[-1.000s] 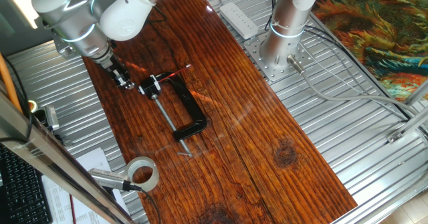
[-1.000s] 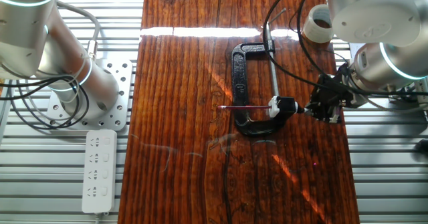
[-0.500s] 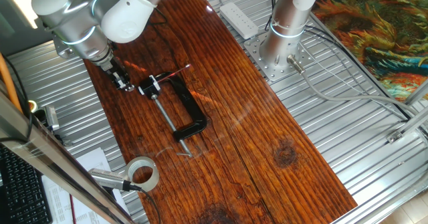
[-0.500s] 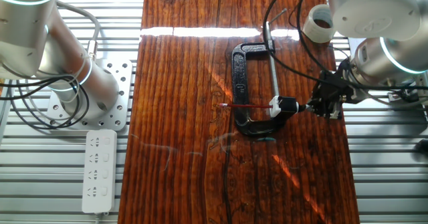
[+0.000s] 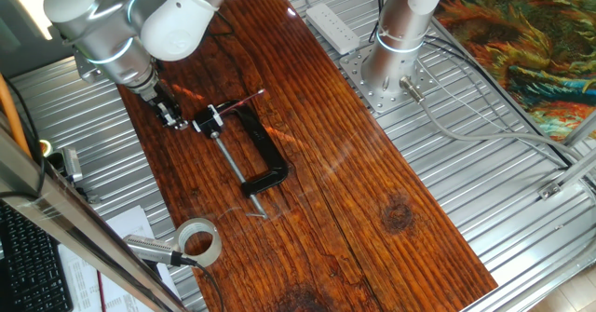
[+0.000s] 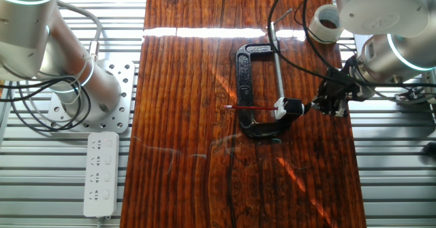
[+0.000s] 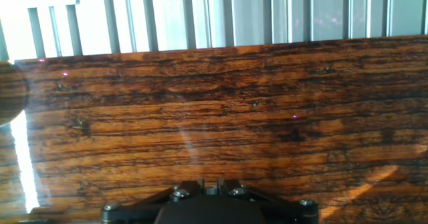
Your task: Sharpen the pencil with a pencil sharpener
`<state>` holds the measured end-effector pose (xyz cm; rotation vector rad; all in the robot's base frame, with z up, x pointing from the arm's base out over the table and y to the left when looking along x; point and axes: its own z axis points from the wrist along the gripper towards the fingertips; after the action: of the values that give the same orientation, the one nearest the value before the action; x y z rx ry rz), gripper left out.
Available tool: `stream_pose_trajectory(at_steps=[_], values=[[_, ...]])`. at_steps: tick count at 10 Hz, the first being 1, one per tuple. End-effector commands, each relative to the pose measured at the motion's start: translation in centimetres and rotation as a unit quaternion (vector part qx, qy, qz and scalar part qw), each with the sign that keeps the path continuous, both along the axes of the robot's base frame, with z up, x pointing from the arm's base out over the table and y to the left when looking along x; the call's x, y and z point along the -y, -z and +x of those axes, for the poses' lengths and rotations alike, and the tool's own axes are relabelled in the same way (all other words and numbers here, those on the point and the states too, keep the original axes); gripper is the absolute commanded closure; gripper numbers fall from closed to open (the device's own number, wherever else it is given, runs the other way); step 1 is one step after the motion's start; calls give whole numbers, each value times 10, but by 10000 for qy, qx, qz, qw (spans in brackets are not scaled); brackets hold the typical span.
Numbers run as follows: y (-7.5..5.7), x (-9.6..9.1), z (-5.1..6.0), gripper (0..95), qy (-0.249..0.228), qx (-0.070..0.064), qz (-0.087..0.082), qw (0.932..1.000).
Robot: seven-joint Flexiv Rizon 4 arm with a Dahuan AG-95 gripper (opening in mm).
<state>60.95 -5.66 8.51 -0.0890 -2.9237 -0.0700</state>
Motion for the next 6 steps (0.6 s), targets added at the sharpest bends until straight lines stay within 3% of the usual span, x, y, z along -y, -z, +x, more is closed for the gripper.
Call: stream_pose_trajectory(at_steps=[1, 6], values=[[2, -1, 0, 950, 8, -10, 6, 10000], [12, -7, -6, 950, 81, 38, 68, 9999]])
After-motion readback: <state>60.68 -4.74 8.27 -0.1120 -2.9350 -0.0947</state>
